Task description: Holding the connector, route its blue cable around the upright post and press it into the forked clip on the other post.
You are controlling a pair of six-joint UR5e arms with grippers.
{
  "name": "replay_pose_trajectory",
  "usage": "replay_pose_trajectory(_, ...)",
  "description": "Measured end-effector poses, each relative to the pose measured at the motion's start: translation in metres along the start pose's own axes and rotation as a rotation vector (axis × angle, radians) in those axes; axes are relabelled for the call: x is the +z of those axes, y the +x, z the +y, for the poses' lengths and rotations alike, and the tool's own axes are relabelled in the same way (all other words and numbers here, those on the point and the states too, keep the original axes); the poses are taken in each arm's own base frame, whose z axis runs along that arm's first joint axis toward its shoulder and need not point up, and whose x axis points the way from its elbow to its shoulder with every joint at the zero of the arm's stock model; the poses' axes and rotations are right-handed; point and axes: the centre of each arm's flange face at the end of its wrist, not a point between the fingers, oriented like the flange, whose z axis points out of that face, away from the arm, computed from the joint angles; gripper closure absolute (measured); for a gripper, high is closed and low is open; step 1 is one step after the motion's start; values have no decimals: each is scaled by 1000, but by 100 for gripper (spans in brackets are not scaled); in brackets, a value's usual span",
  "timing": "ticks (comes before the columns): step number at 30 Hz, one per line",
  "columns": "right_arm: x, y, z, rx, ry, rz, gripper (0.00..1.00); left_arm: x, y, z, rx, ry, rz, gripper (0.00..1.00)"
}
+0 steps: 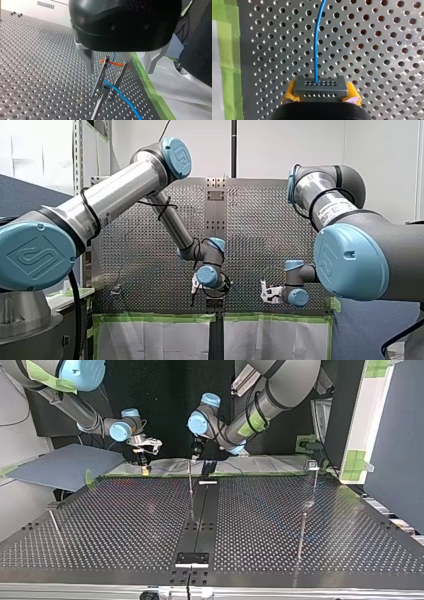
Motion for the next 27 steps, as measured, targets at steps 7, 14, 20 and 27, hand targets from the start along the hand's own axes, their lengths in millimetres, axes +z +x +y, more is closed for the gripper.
replay_pose_trajectory(7, 0, 0, 0, 1, 1, -1, 100, 0, 0, 0, -7, -1, 1, 2)
replay_pose_trajectory(14, 0, 0, 0, 2, 1, -2, 100, 0, 0, 0, -9, -2, 0, 2)
replay_pose_trajectory(20, 0, -1, 0, 3, 1, -3, 100, 0, 0, 0, -9, -3, 2, 2)
replay_pose_trajectory(27, -1, -2, 0, 3, 2, -8, 100, -11, -6, 6, -9, -17, -5, 2)
